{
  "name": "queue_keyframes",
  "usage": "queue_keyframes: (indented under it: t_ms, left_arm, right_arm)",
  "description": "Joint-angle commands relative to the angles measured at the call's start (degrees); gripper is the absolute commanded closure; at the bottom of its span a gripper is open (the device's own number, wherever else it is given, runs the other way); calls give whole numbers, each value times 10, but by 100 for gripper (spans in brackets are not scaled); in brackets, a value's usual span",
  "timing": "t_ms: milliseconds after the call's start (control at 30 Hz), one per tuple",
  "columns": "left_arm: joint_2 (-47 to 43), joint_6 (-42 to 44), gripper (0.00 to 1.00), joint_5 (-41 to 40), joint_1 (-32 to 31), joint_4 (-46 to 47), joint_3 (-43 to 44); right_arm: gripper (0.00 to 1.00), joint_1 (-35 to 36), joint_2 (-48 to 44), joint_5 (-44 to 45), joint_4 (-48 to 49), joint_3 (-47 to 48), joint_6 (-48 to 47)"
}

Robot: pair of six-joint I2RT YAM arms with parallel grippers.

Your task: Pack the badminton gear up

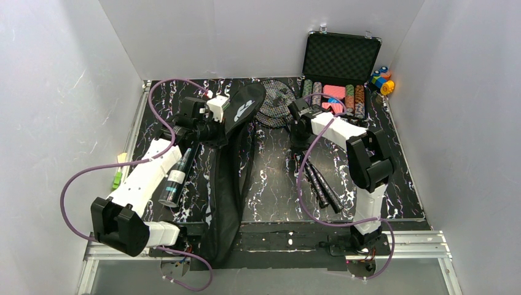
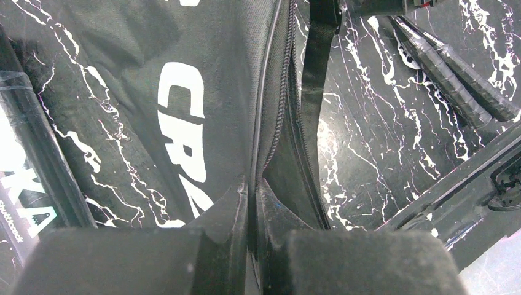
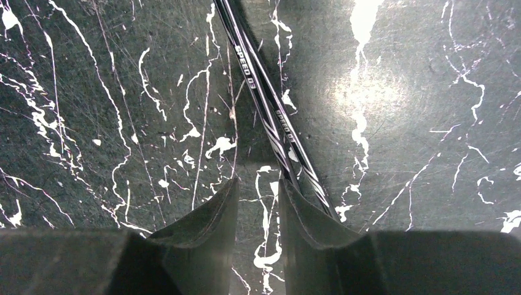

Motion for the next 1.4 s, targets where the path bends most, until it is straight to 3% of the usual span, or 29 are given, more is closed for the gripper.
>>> queue_keyframes:
  t_ms: [0,300,1133,1367]
  left_arm:
    - [-31,3,100,-2,6,17,-3]
    - [-33,2,100,0,9,18,-7]
    - [-40,1,100,2,17,19,-8]
    - [-43,0,100,3,17,21,-13]
  right_arm:
    - [62,-5,-15,-3,9,-15,3]
    - [62,-5,-97,24,14,-26,1]
    - [65,-14,-51,-8,50,-91,33]
    - [65,16,-38,-19,58,-91,48]
